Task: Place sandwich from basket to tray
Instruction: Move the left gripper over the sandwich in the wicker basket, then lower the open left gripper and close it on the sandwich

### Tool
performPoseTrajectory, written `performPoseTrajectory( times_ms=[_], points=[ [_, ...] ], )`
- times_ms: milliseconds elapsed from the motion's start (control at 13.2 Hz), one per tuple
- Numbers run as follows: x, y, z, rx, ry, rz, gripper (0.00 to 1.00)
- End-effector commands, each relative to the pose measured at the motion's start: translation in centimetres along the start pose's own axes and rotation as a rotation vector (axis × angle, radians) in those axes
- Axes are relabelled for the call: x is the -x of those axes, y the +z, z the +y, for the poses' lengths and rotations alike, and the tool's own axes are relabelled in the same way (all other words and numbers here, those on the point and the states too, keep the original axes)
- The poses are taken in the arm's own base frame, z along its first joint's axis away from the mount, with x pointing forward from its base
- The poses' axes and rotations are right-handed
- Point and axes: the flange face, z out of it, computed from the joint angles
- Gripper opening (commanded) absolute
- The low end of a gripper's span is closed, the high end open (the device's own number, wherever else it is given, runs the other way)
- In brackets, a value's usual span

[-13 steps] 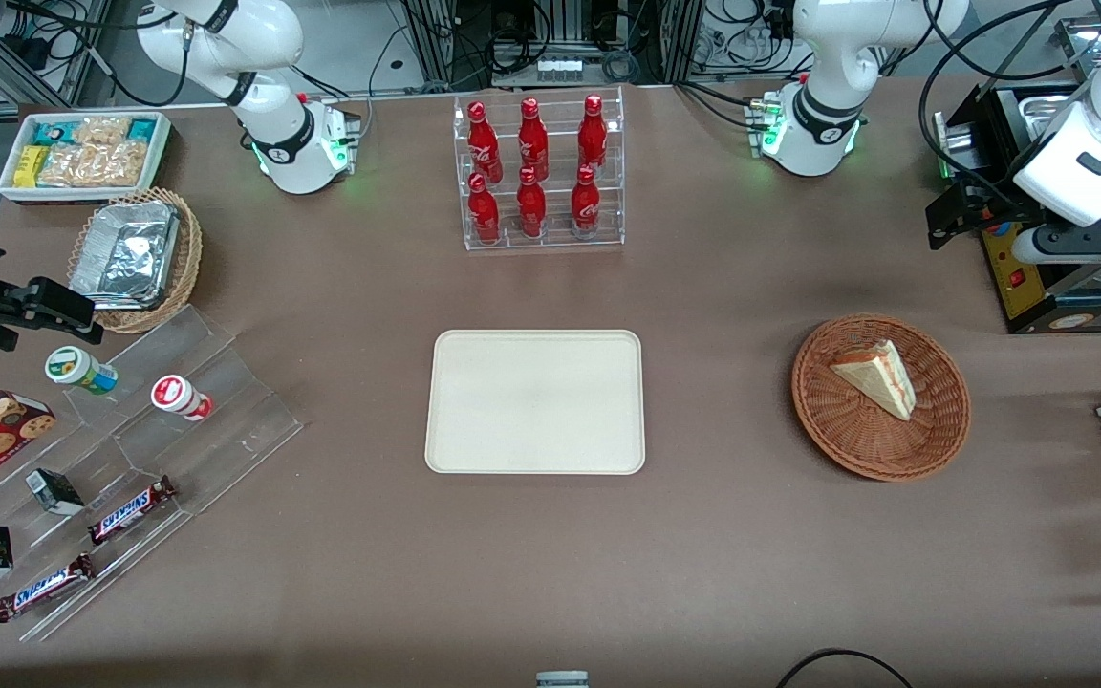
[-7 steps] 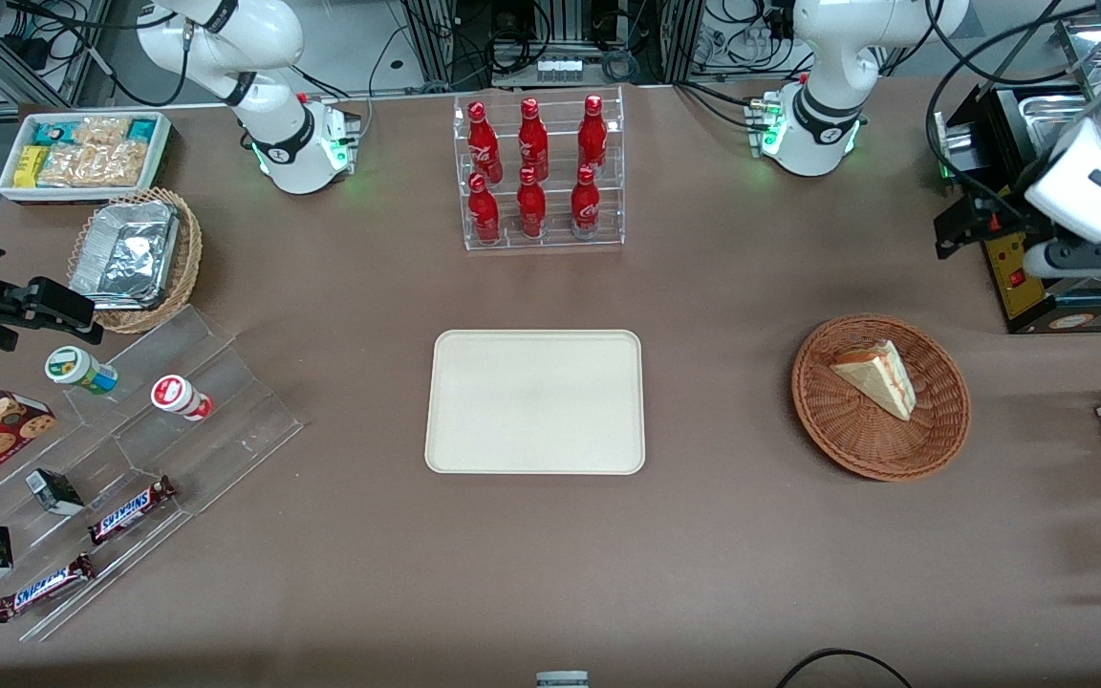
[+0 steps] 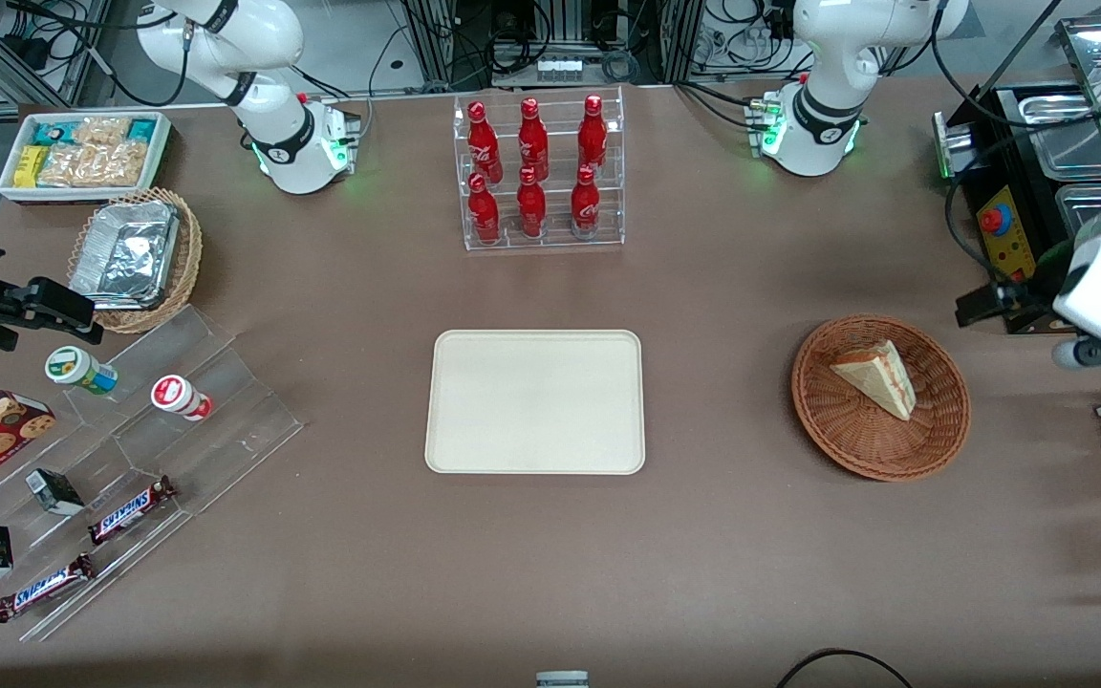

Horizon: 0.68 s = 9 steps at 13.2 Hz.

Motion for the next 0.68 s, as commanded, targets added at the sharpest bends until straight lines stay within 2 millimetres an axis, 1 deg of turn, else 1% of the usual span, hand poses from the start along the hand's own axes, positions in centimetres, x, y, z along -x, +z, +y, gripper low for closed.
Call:
performPoseTrajectory(
  times_ms=[0,76,152,227,303,379,455,606],
  points=[
    [-0.2,4.5,-1.7,0.06,-0.067,-0.009,1.0],
    [-0.4,5.9,-2.2,0.074,-0.098,-0.015,1.0],
    [-0.6,7.3,-2.5,0.075,-0.178,-0.018,1.0],
    [-0.9,8.8,-2.3,0.069,-0.262,-0.027,1.0],
    [-1.3,10.4,-1.5,0.055,-0.313,-0.031,1.0],
    [-1.1,11.7,-1.4,0.054,-0.354,-0.033,1.0],
    [-0.7,13.1,-1.7,0.052,-0.392,-0.039,1.0],
    [-0.4,15.3,-2.0,0.054,-0.441,-0.028,1.0]
  ],
)
